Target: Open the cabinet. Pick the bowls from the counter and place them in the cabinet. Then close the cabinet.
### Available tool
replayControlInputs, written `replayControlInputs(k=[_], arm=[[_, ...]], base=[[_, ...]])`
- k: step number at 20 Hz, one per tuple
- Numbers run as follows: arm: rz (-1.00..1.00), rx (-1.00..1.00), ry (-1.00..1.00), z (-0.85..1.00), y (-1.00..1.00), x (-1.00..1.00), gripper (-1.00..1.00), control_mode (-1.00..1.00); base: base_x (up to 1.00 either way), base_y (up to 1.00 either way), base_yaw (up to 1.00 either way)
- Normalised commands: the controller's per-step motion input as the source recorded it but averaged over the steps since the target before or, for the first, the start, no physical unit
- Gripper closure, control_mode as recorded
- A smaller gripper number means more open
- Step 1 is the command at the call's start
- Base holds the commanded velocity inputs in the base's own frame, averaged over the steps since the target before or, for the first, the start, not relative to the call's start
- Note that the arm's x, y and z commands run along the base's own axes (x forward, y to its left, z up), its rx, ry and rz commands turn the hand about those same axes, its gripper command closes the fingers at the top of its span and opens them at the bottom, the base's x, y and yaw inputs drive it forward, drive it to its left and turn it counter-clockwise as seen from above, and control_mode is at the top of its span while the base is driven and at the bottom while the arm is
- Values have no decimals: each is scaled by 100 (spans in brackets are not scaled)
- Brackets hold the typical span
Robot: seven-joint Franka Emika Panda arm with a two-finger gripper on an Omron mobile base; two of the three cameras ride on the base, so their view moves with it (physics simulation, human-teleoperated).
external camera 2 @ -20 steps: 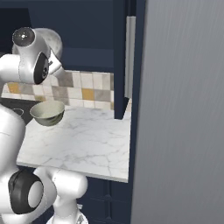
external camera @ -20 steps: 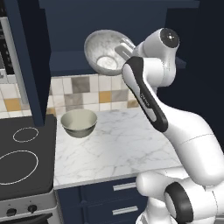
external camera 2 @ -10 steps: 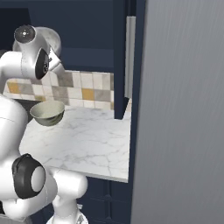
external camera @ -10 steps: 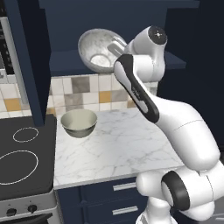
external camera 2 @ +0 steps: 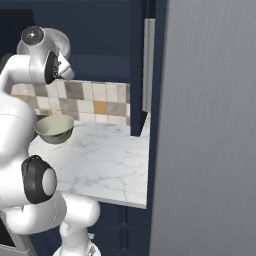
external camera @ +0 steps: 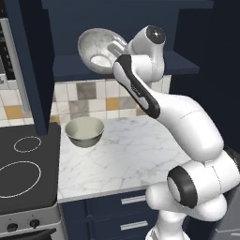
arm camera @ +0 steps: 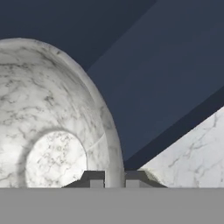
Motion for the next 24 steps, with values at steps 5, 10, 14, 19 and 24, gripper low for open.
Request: replayControlInputs(k=[5, 10, 14, 19, 24], arm=[[1, 0, 0, 0, 16, 46, 100, -100], [1, 0, 1, 0, 10, 34, 100, -100], [0, 0, 0, 0, 13, 33, 100, -100], [0, 0, 0, 0, 22, 18, -100, -100], [0, 0, -1, 0, 10, 5, -100, -100]], base=[[0, 0, 0], [0, 0, 0], [0, 0, 0], [0, 0, 0], [0, 0, 0]])
